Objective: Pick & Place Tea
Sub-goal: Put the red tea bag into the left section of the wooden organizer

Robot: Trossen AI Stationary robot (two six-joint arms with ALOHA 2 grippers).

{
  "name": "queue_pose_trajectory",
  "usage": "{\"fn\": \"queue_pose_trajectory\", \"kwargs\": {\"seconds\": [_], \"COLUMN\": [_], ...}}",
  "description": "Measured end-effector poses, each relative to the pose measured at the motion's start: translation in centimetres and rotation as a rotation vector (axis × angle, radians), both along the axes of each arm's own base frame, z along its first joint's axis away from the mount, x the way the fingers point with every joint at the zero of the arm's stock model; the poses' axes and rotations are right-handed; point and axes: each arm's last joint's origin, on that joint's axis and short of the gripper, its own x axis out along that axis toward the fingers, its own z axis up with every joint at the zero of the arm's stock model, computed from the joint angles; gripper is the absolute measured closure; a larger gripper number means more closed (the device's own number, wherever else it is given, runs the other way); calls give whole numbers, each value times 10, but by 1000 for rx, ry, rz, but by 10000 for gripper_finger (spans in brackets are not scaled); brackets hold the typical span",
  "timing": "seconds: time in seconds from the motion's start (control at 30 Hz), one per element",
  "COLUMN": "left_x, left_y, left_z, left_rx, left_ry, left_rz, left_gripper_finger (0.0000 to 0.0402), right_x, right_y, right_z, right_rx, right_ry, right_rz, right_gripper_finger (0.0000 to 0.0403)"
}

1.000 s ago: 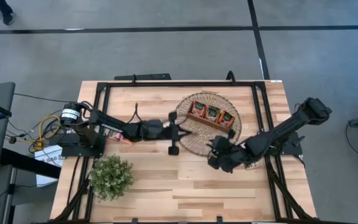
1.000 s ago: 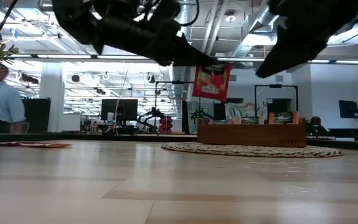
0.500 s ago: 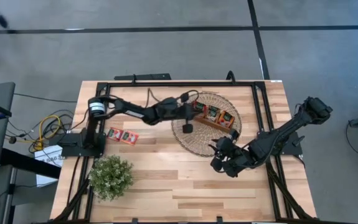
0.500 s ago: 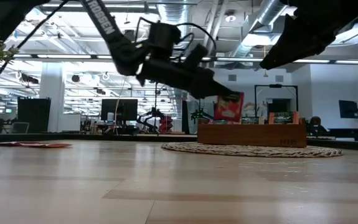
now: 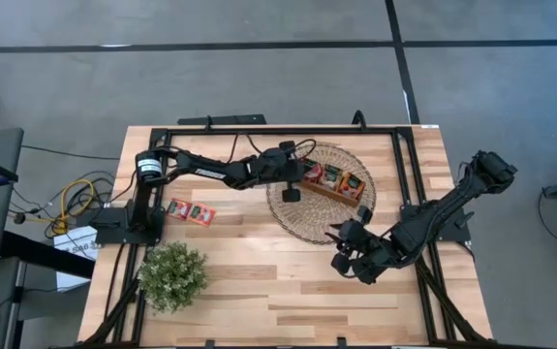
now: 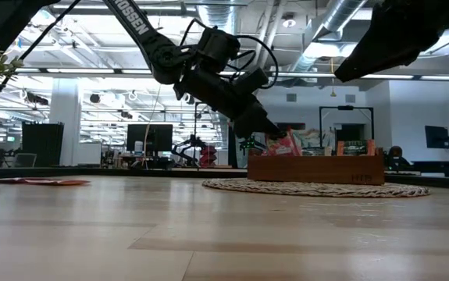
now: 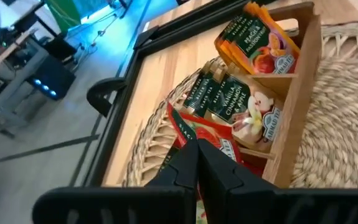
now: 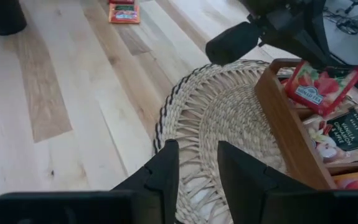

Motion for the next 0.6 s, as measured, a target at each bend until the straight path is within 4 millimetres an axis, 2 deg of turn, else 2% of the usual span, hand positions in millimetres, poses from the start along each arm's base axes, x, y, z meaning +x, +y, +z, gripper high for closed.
{"fn": "queue_pose_trajectory", "kwargs": {"seconds": [0.6], "left_x": [-4], "left_y": [0], "left_z": [-5], "left_rx": [309], "left_ry": [201], "left_rz": [-60], "left_gripper_finger": [401], "right_x": [3], "right_y": [-5], "right_z": [0], "right_rx": [1], "right_ry": [-4], "right_rz": [-23], "right_gripper_finger": [301]}}
